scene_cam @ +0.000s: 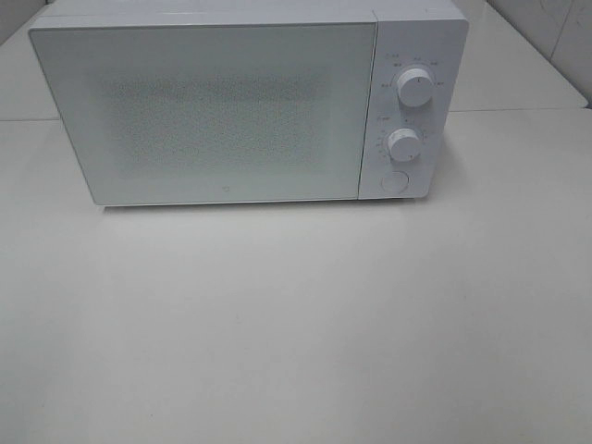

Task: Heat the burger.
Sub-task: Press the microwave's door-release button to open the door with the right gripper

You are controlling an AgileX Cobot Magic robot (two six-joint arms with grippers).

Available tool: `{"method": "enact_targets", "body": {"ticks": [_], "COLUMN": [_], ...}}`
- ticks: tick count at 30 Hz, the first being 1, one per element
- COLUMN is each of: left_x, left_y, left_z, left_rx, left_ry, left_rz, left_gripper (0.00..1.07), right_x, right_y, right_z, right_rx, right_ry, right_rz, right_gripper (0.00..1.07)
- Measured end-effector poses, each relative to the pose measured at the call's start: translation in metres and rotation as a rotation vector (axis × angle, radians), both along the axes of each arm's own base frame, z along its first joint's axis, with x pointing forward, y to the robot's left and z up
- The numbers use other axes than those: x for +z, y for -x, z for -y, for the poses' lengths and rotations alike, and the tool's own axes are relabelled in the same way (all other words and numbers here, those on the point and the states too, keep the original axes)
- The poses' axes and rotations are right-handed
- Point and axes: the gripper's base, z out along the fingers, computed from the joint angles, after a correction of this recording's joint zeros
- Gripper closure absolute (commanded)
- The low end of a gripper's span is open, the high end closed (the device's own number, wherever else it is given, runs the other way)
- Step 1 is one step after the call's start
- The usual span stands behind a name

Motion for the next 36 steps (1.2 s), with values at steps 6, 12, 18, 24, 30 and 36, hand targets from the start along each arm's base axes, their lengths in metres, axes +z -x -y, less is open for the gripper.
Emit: {"method": "enact_targets", "body": {"ticks": [6, 12, 18, 24, 30, 36], "left_x": [0.0, 0.0, 0.0, 0.0, 0.0, 0.0], "left_y": [0.0, 0.0, 0.0, 0.0, 0.0, 0.0], "left_z": [0.0, 0.0, 0.0, 0.0, 0.0, 0.0], "left_rx": [0.0, 0.0, 0.0, 0.0, 0.0, 0.0], "left_ry": [0.001, 0.001, 0.001, 0.001, 0.001, 0.001], "left_rz": [0.0, 0.0, 0.0, 0.0, 0.0, 0.0], "left_gripper": [1.06, 1.06, 1.06, 1.06, 1.06, 1.06], "right_x": [0.008, 0.016, 0.018, 0.015, 0.015, 0.015], "right_y": [0.018, 0.037, 0.056, 0.071, 0.081, 0.081], "right_z": [0.003, 0.006, 0.008, 0.01, 0.012, 0.012], "right_rx": [0.005, 0.035, 0.076, 0.094, 0.094, 0.098], "right_ry": [-0.022, -0.037, -0.041, -0.054, -0.061, -0.058], "right_rz": [0.14, 0.325, 0.51, 0.635, 0.704, 0.704], "right_gripper": [0.32, 0.33, 0.33, 0.34, 0.37, 0.39]}}
